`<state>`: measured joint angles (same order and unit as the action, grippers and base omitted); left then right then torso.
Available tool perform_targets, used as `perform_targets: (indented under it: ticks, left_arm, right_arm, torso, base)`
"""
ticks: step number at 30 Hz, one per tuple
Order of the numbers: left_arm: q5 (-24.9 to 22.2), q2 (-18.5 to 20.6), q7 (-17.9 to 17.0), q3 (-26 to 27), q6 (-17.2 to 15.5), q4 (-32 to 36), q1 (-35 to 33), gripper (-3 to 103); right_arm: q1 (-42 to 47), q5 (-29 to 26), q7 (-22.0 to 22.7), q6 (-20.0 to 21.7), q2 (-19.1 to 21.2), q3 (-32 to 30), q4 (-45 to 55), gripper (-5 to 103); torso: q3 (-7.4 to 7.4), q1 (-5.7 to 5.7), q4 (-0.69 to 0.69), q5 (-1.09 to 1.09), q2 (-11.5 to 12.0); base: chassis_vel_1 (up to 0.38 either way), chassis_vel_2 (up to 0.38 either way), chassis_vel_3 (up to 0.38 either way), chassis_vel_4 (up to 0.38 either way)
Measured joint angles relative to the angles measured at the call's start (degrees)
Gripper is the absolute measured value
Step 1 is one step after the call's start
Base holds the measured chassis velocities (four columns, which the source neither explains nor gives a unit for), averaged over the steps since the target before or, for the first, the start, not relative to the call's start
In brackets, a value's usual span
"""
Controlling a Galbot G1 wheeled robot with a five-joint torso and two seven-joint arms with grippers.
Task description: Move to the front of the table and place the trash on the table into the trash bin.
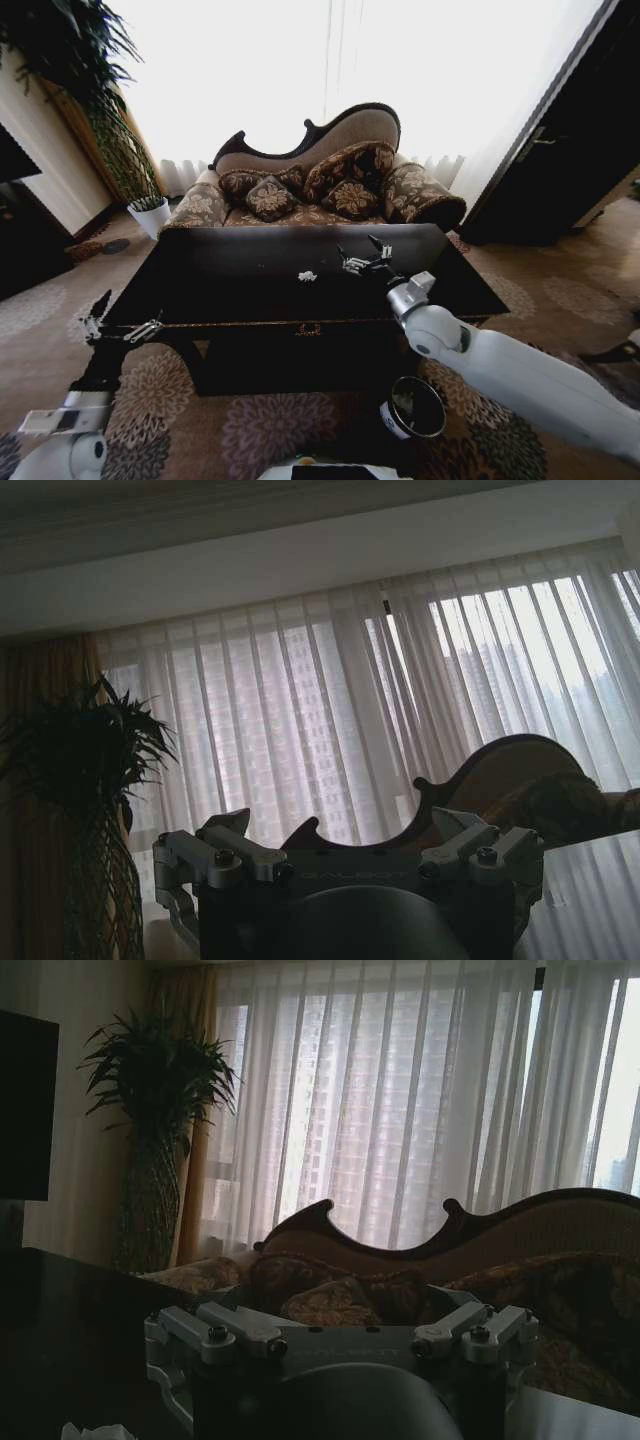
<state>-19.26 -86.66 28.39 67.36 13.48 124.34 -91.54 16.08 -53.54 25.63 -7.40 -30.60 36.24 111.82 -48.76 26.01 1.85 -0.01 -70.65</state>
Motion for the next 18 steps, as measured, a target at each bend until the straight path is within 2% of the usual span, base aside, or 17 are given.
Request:
perform_targets:
  ticks: [2, 3, 6, 9, 11, 13, 18]
  left_arm:
    - [0.0, 0.0, 0.0, 0.4, 0.0, 0.0, -0.3, 100]
    - [0.0, 0.0, 0.0, 0.4, 0.0, 0.0, -0.3, 100]
    - [-0.6, 0.4, 0.0, 1.4, 0.1, 0.0, -0.5, 100]
    - [-1.1, 0.7, 0.0, 2.0, 0.1, -0.3, -0.6, 100]
    - [-1.4, 0.9, 0.0, 2.3, 0.3, -0.6, -0.6, 100]
    - [-1.5, 1.1, 0.0, 2.4, 0.4, -1.0, -0.4, 100]
    - [-0.9, 0.7, -0.1, 1.2, 0.4, -1.2, 0.2, 100]
  right_arm:
    - [-6.1, -0.2, -1.4, -0.3, -0.2, 6.1, -2.4, 100]
    - [-6.1, -0.2, -1.4, -0.3, -0.2, 6.1, -2.4, 100]
    - [-11.0, -0.3, -2.8, -0.5, -0.8, 11.7, -4.0, 100]
    - [-13.0, -1.1, -4.5, -0.5, -0.4, 13.7, -4.0, 100]
    - [-14.2, -2.5, -6.8, -0.5, 0.7, 14.9, -3.3, 100]
    - [-16.1, -4.8, -11.5, -0.4, 3.3, 16.7, -1.3, 100]
    - [-19.5, -4.9, -15.9, -0.3, 4.3, 19.9, -0.6, 100]
  torso:
    - [0.01, 0.00, 0.01, -0.01, 0.0]
    - [0.01, 0.00, 0.01, -0.01, 0.0]
    - [0.01, 0.00, 0.00, 0.00, 0.0]
    - [0.01, 0.00, 0.00, 0.00, 0.0]
    - [0.01, 0.00, 0.01, 0.00, 0.0]
    - [0.01, 0.00, 0.02, -0.01, 0.0]
    - [0.02, -0.01, 0.04, -0.01, 0.0]
  base:
    - [0.000, 0.000, 0.000, 0.000]
    - [0.000, 0.000, 0.000, 0.000]
    - [0.000, 0.000, 0.000, 0.000]
    - [0.000, 0.000, 0.000, 0.000]
    - [0.000, 0.000, 0.000, 0.000]
    - [0.000, 0.000, 0.000, 0.000]
    - [0.000, 0.000, 0.000, 0.000]
